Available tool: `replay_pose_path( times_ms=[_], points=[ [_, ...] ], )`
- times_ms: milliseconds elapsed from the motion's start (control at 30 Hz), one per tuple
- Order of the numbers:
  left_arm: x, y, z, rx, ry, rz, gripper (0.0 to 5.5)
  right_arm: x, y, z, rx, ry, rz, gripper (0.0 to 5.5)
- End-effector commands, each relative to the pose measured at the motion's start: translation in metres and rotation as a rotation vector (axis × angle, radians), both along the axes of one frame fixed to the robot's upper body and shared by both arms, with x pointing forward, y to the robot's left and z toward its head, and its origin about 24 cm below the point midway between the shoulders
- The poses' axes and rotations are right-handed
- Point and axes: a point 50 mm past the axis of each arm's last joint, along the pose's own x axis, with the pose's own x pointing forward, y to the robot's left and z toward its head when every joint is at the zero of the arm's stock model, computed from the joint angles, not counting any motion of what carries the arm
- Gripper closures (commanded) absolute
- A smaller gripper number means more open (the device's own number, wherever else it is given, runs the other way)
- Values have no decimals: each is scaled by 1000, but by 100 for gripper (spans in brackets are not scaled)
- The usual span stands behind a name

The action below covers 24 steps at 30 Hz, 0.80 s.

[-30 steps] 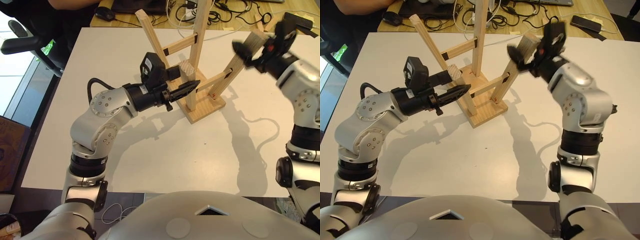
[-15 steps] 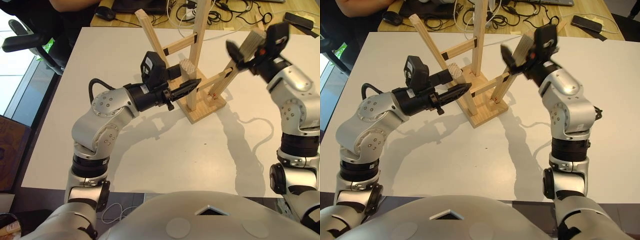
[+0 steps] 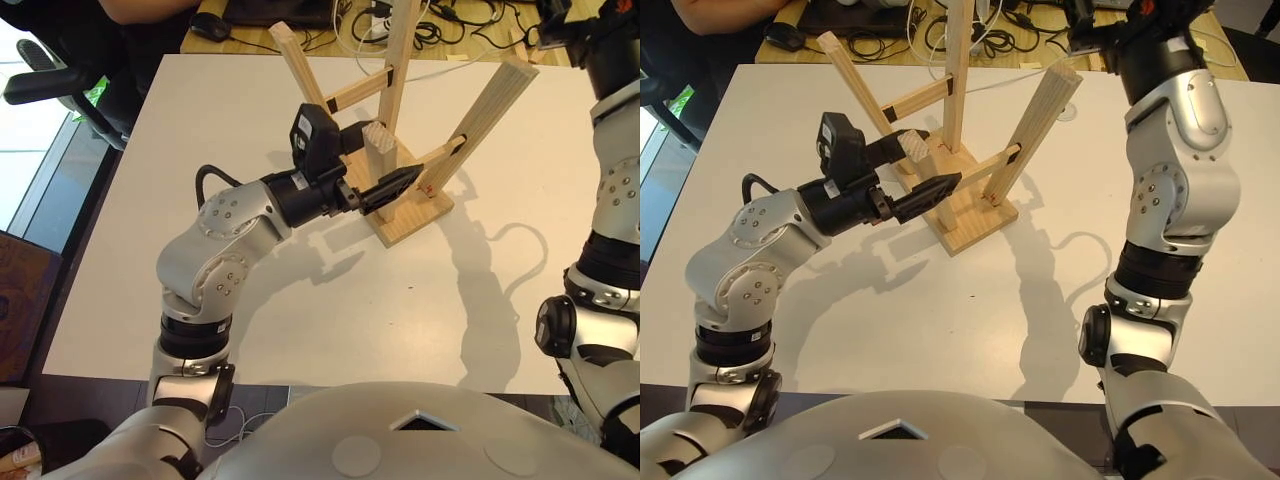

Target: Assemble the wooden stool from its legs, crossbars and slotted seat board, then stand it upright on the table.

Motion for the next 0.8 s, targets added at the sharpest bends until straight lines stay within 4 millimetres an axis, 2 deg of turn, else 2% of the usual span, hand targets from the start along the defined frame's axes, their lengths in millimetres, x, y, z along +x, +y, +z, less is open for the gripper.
replay_pose_path(
  times_ms=[33, 233, 467, 633, 700, 800],
  points=[
    [-12, -26, 3, 14, 60, -56, 120, 5, -19, 27, 0, -89, -86, 10],
    [-5, -56, 5, 45, 115, -51, 120, 9, -22, 29, 3, -114, -101, 10],
    [24, -106, 4, 128, 69, 9, 120, 12, -23, 34, 16, -148, -103, 10],
    [35, -123, 3, 164, 9, 68, 120, 10, -28, 32, 19, -151, -118, 10],
    [34, -127, 17, 118, -82, 72, 120, 10, -29, 31, 23, -152, -130, 10],
    [27, -125, 50, -25, -245, 61, 120, 8, -30, 31, 21, -155, -138, 10]
  ],
)
